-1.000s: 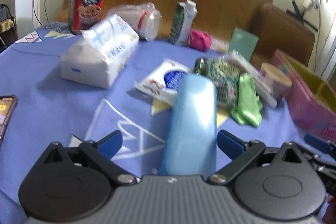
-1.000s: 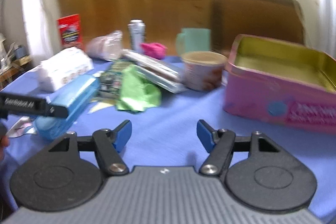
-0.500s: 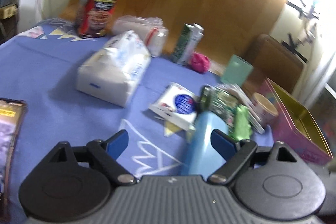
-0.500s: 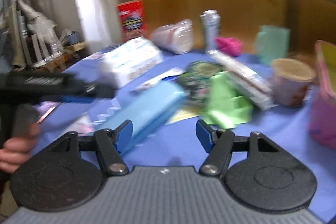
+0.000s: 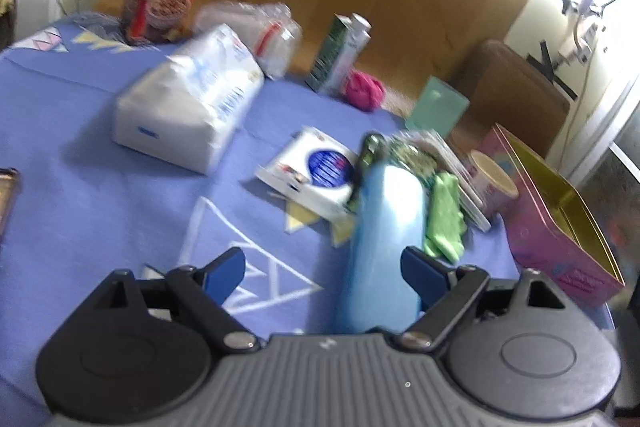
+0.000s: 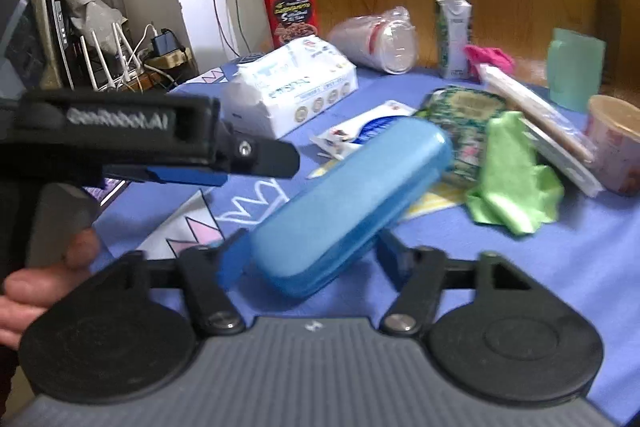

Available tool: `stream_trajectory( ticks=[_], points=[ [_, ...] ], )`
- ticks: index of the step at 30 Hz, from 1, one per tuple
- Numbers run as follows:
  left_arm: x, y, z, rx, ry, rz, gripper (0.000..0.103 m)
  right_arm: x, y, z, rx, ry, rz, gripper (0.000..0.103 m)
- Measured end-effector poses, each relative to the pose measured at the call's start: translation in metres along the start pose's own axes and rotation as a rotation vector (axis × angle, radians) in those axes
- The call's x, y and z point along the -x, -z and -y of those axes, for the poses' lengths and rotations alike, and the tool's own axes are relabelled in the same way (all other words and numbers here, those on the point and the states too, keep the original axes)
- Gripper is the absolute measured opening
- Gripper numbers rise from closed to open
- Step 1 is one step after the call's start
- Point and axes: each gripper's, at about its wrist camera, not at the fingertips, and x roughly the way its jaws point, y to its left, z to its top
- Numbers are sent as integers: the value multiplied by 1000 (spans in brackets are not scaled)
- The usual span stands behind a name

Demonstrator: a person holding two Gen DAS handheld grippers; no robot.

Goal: Organize soft objects

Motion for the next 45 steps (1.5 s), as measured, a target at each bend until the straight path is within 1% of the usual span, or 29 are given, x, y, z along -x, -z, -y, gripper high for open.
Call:
stream_trajectory(
  ticks=[1,3,5,7,8,9,11,12,14,15,16,18,20,21,23,24,25,26,28,30,35,41,45],
  points=[
    [-4,1,5,-12,10,-13,87,4,2,5,-5,7,2,56],
    [-12,3,15,-40,17,-35,87,17,8,19,-24,49,11,56],
    [-19,5,26,-70,21,-53,88,32,14,37,-55,129,28,57],
    [-26,5,35,-93,22,-68,89,47,21,51,-78,243,58,59],
    [-29,4,39,-99,20,-74,89,54,24,58,-96,276,73,59],
    [-33,3,42,-102,17,-79,89,60,25,63,-115,282,82,59],
    [-37,1,47,-105,9,-86,89,66,26,65,-118,271,95,59],
    [-39,-1,49,-105,1,-89,89,66,26,62,-100,260,98,62],
    [-42,-4,52,-100,-14,-91,89,59,23,55,-53,225,93,70],
    [-43,-5,53,-99,-23,-90,89,53,21,52,-34,205,83,78],
    [-44,-6,53,-101,-32,-91,89,45,18,49,-16,187,71,83],
    [-46,-6,54,-102,-55,-99,89,30,11,40,24,152,48,84],
    [-49,-7,54,-95,-55,-109,89,16,6,31,76,142,13,84],
    [-49,-7,54,-95,-58,-111,90,9,5,29,95,141,-1,83],
    [-49,-7,57,-104,-66,-107,88,-2,7,26,113,135,-39,77],
    [-48,-7,59,-109,-67,-106,85,-4,8,27,113,133,-36,70],
    [-48,-6,60,-113,-64,-108,82,-3,10,27,122,139,-23,60],
    [-49,-6,62,-114,-56,-112,81,0,11,27,122,136,-16,56],
    [-49,-4,66,-117,-41,-121,77,6,12,33,86,111,-8,56],
    [-49,-2,71,-131,-48,-120,78,12,15,37,58,92,6,56],
    [-49,0,78,-148,-64,-113,78,19,18,38,10,77,28,56],
    [-45,0,83,-149,-76,-101,76,21,21,38,-13,62,54,56],
    [-39,-2,95,-180,-75,-74,75,26,21,37,-9,75,89,56]
  ],
)
